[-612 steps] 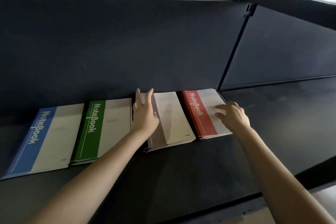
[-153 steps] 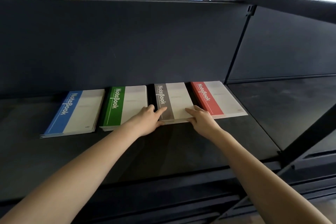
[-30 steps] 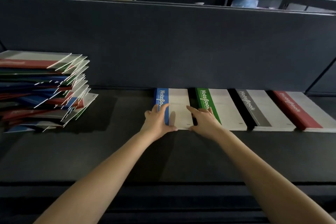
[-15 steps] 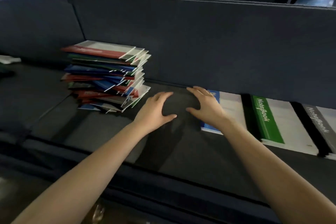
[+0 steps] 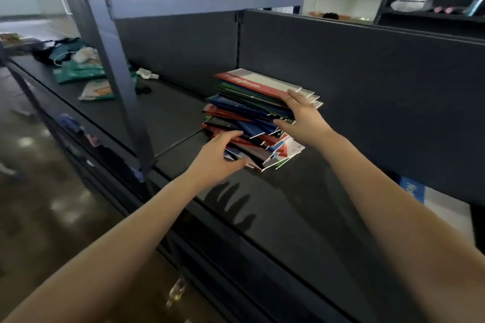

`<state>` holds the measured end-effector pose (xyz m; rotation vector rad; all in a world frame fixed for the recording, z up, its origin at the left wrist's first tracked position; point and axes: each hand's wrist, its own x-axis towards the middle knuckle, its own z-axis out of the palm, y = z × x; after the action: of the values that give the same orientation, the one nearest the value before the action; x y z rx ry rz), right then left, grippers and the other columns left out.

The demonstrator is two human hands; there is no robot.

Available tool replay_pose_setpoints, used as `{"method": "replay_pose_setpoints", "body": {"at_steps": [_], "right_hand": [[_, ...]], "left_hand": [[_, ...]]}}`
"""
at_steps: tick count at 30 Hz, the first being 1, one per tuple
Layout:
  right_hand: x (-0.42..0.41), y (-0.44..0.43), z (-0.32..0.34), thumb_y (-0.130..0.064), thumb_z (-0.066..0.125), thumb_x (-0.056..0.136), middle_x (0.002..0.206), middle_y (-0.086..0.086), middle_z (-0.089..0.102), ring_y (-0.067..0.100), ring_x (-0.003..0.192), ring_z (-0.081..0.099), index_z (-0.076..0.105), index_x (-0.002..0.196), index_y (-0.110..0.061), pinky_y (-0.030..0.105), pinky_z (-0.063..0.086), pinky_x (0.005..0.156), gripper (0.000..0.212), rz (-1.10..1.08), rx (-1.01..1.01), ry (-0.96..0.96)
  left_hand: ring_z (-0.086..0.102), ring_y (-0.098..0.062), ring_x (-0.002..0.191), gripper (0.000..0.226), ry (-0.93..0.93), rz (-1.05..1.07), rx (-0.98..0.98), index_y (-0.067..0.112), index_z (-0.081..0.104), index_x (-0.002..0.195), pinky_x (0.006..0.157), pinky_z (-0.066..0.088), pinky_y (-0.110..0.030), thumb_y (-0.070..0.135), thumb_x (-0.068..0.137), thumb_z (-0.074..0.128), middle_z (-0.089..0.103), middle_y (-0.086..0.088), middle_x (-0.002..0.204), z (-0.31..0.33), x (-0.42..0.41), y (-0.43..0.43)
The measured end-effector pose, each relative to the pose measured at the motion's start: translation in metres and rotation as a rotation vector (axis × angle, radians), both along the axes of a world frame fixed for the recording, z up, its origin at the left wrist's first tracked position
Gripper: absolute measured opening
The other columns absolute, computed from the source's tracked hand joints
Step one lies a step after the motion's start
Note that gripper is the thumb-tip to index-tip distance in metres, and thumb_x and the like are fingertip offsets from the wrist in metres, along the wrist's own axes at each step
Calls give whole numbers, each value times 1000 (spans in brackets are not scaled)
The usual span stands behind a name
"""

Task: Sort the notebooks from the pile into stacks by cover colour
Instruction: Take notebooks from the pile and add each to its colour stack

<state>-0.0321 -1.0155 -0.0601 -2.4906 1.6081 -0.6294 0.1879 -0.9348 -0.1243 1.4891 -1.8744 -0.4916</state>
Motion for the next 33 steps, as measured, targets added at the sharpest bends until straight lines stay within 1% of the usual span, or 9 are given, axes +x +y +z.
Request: {"method": "replay_pose_setpoints", "body": {"at_steps": [3, 5, 9, 12, 16, 19, 26, 29, 33], "right_hand": [[7, -9, 0, -44, 53, 93, 158, 6, 19, 25, 145, 14, 25, 150, -19, 48, 11, 118, 68, -17, -30, 62], [8, -13, 4, -44, 55, 91, 156, 6, 24, 25, 143, 22, 27, 149, -21, 49, 15, 117, 69, -10, -22, 60], [6, -14, 18, -26, 56, 91, 151, 5, 35, 25, 136, 33, 32, 147, -20, 38, 25, 113, 61, 75, 86, -28], [6, -14, 20, -27, 48, 98, 147, 5, 41, 24, 132, 38, 36, 146, -17, 29, 28, 106, 50, 68, 107, -87], [14, -22, 11, -41, 41, 100, 135, 6, 50, 25, 123, 46, 40, 142, -17, 37, 37, 103, 49, -32, 58, -52], [15, -27, 6, -48, 37, 99, 136, 7, 49, 27, 127, 42, 39, 143, -22, 43, 38, 104, 51, -107, 69, -55], [14, -36, 18, -50, 40, 98, 140, 4, 51, 26, 124, 49, 41, 142, -28, 34, 42, 96, 49, -185, 147, -69], [15, -35, 21, -53, 39, 97, 136, 6, 54, 27, 121, 51, 43, 142, -26, 34, 43, 92, 52, -207, 126, 1], [18, -27, 19, -49, 38, 99, 125, 4, 61, 25, 110, 57, 51, 135, -27, 32, 47, 81, 44, -257, 9, 18]], "left_hand": [[44, -12, 129, 60, 193, 48, 48, 31, 44, 138, 107, 40, -36, 37, 85, 70, 47, 9, 141, 5, 9, 0], [45, -12, 128, 56, 254, 56, 58, 33, 45, 135, 107, 41, -39, 36, 85, 70, 47, 13, 138, 5, 12, -1], [47, -12, 126, 55, 269, 38, 65, 35, 44, 134, 106, 41, -37, 36, 85, 70, 47, 15, 137, 0, 14, -3], [47, -12, 126, 56, 266, 26, 63, 34, 44, 136, 105, 42, -36, 35, 85, 69, 47, 12, 140, -2, 14, -6], [47, -11, 125, 57, 275, 14, 79, 34, 43, 136, 103, 43, -33, 35, 86, 69, 48, 13, 140, -3, 12, -9], [46, -10, 124, 58, 268, -5, 111, 34, 42, 138, 96, 40, -25, 34, 87, 68, 45, 14, 142, -5, 12, -7], [47, -3, 116, 49, 290, -1, 112, 43, 42, 126, 88, 35, -12, 31, 87, 68, 47, 20, 132, -9, 24, 0], [47, -7, 119, 48, 293, 9, 123, 47, 42, 123, 91, 37, -19, 32, 86, 69, 46, 17, 138, -11, 28, 2], [47, -9, 120, 53, 286, -11, 122, 38, 43, 134, 91, 37, -21, 33, 87, 68, 47, 17, 137, -7, 34, 6]]}}
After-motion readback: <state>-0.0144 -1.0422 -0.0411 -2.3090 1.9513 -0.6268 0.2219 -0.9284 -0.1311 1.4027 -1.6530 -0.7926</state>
